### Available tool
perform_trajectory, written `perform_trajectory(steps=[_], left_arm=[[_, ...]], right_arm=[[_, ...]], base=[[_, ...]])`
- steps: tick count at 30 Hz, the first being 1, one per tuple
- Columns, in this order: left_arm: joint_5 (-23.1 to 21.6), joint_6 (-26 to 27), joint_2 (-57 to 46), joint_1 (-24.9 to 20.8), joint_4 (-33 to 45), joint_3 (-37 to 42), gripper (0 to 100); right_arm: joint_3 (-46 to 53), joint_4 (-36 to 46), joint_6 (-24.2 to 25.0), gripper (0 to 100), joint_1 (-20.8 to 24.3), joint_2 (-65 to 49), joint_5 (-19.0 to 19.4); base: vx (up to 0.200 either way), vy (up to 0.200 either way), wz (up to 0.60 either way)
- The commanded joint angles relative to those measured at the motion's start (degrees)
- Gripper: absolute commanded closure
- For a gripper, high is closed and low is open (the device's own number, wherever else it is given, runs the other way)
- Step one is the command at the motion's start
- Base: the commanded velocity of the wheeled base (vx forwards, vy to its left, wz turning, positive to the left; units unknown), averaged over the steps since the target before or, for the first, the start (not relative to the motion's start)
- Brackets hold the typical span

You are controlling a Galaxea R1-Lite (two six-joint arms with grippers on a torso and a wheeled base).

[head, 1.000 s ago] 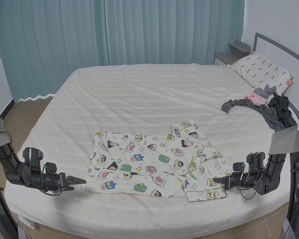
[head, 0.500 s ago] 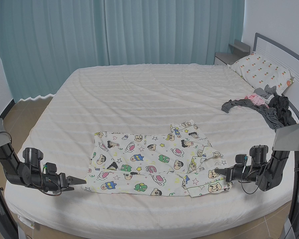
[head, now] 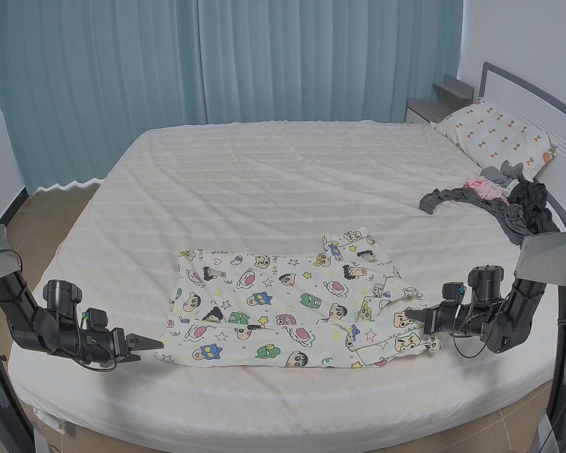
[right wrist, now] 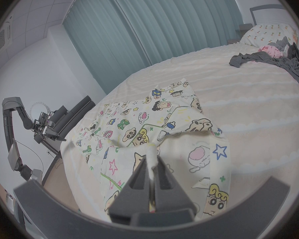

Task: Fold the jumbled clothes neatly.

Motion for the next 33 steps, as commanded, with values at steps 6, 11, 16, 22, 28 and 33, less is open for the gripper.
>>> perform_trajectory(steps=[6, 11, 16, 22, 28, 33], left_arm=[[0.08, -0.01, 0.11, 0.07, -1.13, 0.35, 0], [0.08, -0.01, 0.11, 0.07, -1.22, 0.44, 0], [0.08, -0.01, 0.11, 0.07, -1.13, 0.44, 0], [0.08, -0.01, 0.11, 0.07, -1.22, 0.52, 0], [-0.01, -0.01, 0.11, 0.07, -1.22, 0.7, 0], [-0.01, -0.01, 0.11, 0.07, -1.22, 0.7, 0]], right_arm=[[0.3, 1.21, 0.04, 0, 0.15, -0.04, -2.04], [0.56, 1.13, 0.13, 0, -0.73, -1.01, -3.27], [6.19, 1.04, 4.88, 0, 2.08, -9.27, -3.97], [8.47, 1.13, 11.38, 0, 8.23, -10.33, -6.08], [5.48, 2.45, 10.59, 0, 4.89, -6.9, -8.28], [3.81, 5.52, 7.51, 0, 1.11, -4.61, -8.37]], base=[[0.0, 0.0, 0.0], [0.0, 0.0, 0.0], [0.0, 0.0, 0.0], [0.0, 0.0, 0.0], [0.0, 0.0, 0.0], [0.0, 0.0, 0.0]])
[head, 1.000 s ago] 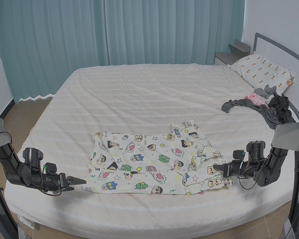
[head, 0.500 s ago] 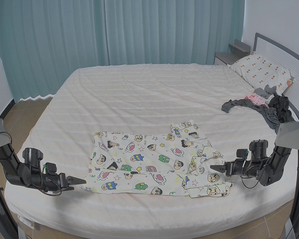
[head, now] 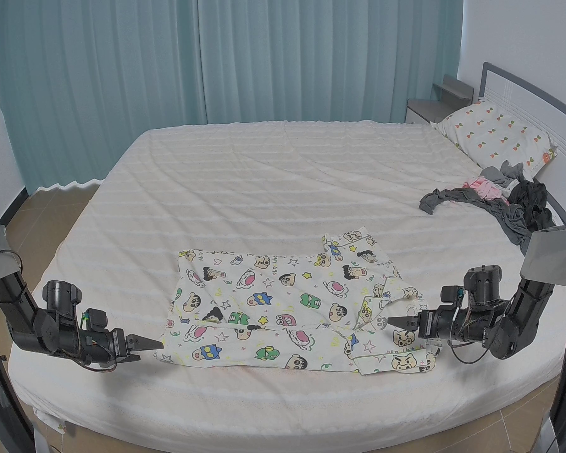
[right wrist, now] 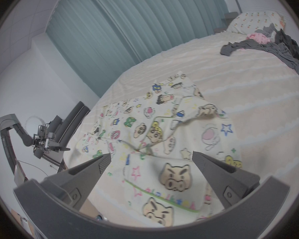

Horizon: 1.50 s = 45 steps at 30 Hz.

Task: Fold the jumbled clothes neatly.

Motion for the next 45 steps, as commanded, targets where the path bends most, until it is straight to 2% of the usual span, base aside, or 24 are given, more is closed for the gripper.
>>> perform_trajectory(steps=[1, 8, 12, 13, 22, 33, 37, 45], left_arm=[[-0.02, -0.03, 0.09, 0.02, -0.05, 0.07, 0], [-0.02, -0.03, 0.09, 0.02, -0.05, 0.07, 0], [-0.02, -0.03, 0.09, 0.02, -0.05, -0.02, 0], [-0.02, -0.03, 0.09, 0.02, -0.05, -0.02, 0], [-0.02, 0.05, 0.09, 0.02, -0.05, 0.07, 0], [-0.02, 0.05, 0.09, 0.02, -0.05, 0.07, 0], [-0.02, 0.05, 0.09, 0.02, -0.05, 0.07, 0], [-0.02, 0.05, 0.09, 0.02, -0.05, 0.07, 0]], right_arm=[[-1.54, 1.41, -2.29, 0, -3.04, 2.83, -0.03], [-0.84, 1.23, -3.96, 0, -2.77, 5.47, 0.06], [-1.98, 1.49, -4.05, 0, -1.1, 6.7, 0.06], [-2.42, 1.49, -4.05, 100, -0.84, 6.96, -0.03], [-2.95, 1.14, -3.96, 100, -0.14, 6.7, 0.06], [-5.15, 0.26, -3.52, 100, -0.31, -0.33, -0.56], [-6.46, 0.35, -3.61, 100, -0.31, 0.37, -2.23], [-7.52, 0.53, -3.61, 100, -0.14, 4.5, -2.4]], base=[[0.0, 0.0, 0.0], [0.0, 0.0, 0.0], [0.0, 0.0, 0.0], [0.0, 0.0, 0.0], [0.0, 0.0, 0.0], [0.0, 0.0, 0.0], [0.0, 0.0, 0.0], [0.0, 0.0, 0.0]])
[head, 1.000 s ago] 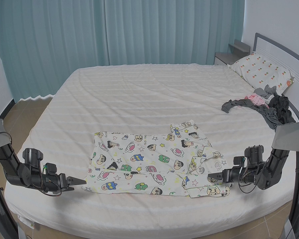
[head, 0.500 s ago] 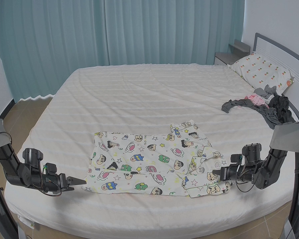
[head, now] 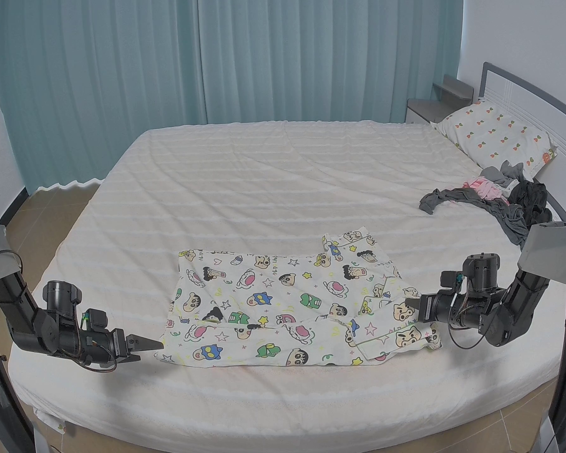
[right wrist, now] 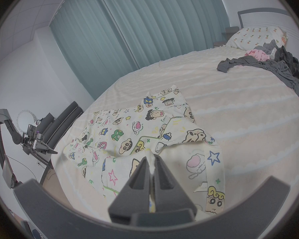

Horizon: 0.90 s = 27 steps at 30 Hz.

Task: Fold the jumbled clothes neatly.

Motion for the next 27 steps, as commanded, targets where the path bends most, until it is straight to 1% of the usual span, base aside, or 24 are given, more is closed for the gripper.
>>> perform_trajectory(steps=[1, 6, 12, 13, 23, 27], left_arm=[[-0.01, -0.03, 0.09, 0.04, -0.02, -0.02, 0], [-0.01, -0.03, 0.09, 0.04, -0.02, -0.02, 0], [-0.01, -0.03, 0.09, 0.04, -0.02, -0.02, 0], [-0.01, -0.03, 0.09, 0.04, -0.02, -0.02, 0], [-0.01, -0.03, 0.09, 0.04, -0.02, -0.02, 0], [-0.01, -0.03, 0.09, 0.04, -0.02, -0.02, 0]], right_arm=[[-0.79, -0.05, -0.01, 100, 0.03, 3.0, -0.1], [-0.97, -0.57, -0.01, 100, -0.05, 6.25, -1.86], [-1.15, -0.66, -0.01, 100, 0.03, 7.83, -1.95], [-1.15, -0.66, -0.01, 0, 0.03, 7.92, -1.95], [-0.35, -1.1, -0.01, 0, -0.05, 7.31, -2.48], [1.67, -3.47, -0.01, 0, -0.41, 4.93, -3.53]], base=[[0.0, 0.0, 0.0], [0.0, 0.0, 0.0], [0.0, 0.0, 0.0], [0.0, 0.0, 0.0], [0.0, 0.0, 0.0], [0.0, 0.0, 0.0]])
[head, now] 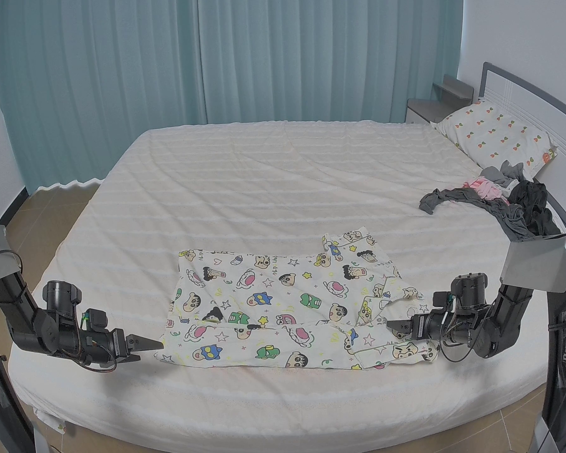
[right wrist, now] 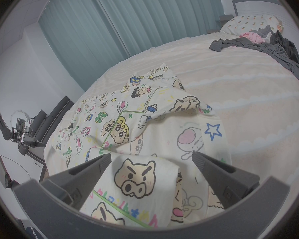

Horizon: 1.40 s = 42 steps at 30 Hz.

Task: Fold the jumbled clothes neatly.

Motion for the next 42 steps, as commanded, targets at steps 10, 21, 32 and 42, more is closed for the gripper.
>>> perform_trajectory(steps=[10, 21, 32, 42], left_arm=[[0.25, -1.16, -0.53, 0.02, -0.02, 0.01, 0], [-0.19, -4.85, -1.58, 0.02, -0.02, -0.08, 0], [-0.19, -4.68, -1.41, -0.07, -0.11, -0.08, 0], [-0.1, -4.68, -0.53, -0.07, -6.26, 2.47, 0]], right_arm=[[6.66, -9.51, 15.16, 0, 5.71, -11.56, -13.08], [15.97, -26.65, 32.03, 0, 8.52, -1.18, -13.79], [13.95, -26.21, 33.0, 0, 9.13, -0.74, -15.19], [13.95, -26.21, 32.82, 0, 10.63, -0.39, -17.74]], base=[[0.0, 0.0, 0.0], [0.091, 0.0, 0.0], [0.182, 0.0, 0.0], [0.0, 0.0, 0.0]])
